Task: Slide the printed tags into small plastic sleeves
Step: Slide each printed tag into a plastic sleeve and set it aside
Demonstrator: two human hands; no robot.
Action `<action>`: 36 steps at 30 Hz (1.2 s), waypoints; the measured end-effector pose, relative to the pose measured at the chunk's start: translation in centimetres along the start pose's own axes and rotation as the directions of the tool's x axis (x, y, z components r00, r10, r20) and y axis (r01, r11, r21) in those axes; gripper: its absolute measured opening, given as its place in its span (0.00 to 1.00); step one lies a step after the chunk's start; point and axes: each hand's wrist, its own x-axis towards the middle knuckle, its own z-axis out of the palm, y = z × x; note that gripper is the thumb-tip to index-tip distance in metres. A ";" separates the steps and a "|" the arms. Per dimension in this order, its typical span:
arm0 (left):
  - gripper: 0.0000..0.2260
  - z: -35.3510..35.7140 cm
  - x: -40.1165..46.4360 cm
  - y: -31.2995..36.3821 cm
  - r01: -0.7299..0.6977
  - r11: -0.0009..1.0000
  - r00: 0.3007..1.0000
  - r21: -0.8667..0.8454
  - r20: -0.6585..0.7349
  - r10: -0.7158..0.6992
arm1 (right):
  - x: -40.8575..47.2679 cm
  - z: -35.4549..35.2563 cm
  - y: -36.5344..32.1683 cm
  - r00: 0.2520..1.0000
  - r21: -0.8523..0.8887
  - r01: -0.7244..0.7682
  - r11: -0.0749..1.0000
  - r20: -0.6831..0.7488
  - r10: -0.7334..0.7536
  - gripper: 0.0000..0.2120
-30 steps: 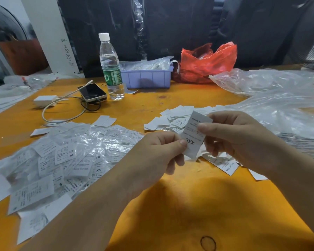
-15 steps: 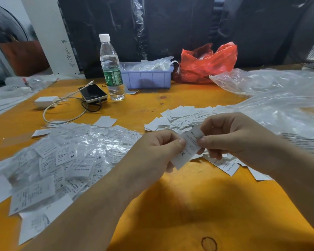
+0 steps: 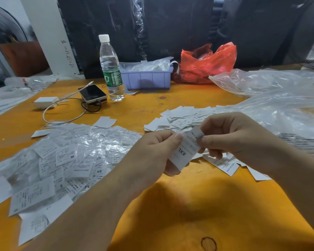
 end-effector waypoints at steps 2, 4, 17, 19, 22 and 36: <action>0.13 0.0 0.1 0.1 -0.001 1.000 1.000 -0.013 -0.029 0.001 | 0.1 -0.1 0.0 1.000 -0.002 -0.004 1.000 -0.022 0.004 0.04; 0.13 -0.1 0.1 0.1 -0.007 1.000 0.999 -0.006 -0.043 0.007 | 0.1 -0.2 -0.1 0.999 -0.008 -0.009 1.000 -0.037 0.009 0.05; 0.11 -0.3 0.3 -0.2 -0.025 0.999 0.993 0.028 -0.114 0.028 | 0.1 0.1 0.2 0.999 0.028 0.006 1.000 0.041 -0.007 0.05; 0.11 -0.2 0.3 -0.2 -0.026 0.999 0.993 0.039 -0.111 0.031 | 0.1 0.3 0.1 0.997 0.051 -0.014 0.999 0.076 0.010 0.07; 0.11 -0.2 0.3 -0.1 -0.024 0.999 0.993 0.047 -0.114 0.029 | 0.1 0.2 0.1 0.999 0.078 -0.014 0.997 0.049 0.010 0.11; 0.11 -0.1 0.1 0.0 -0.035 0.999 0.990 0.036 -0.133 0.039 | 0.1 0.3 0.1 0.999 0.110 -0.039 0.993 0.026 0.037 0.04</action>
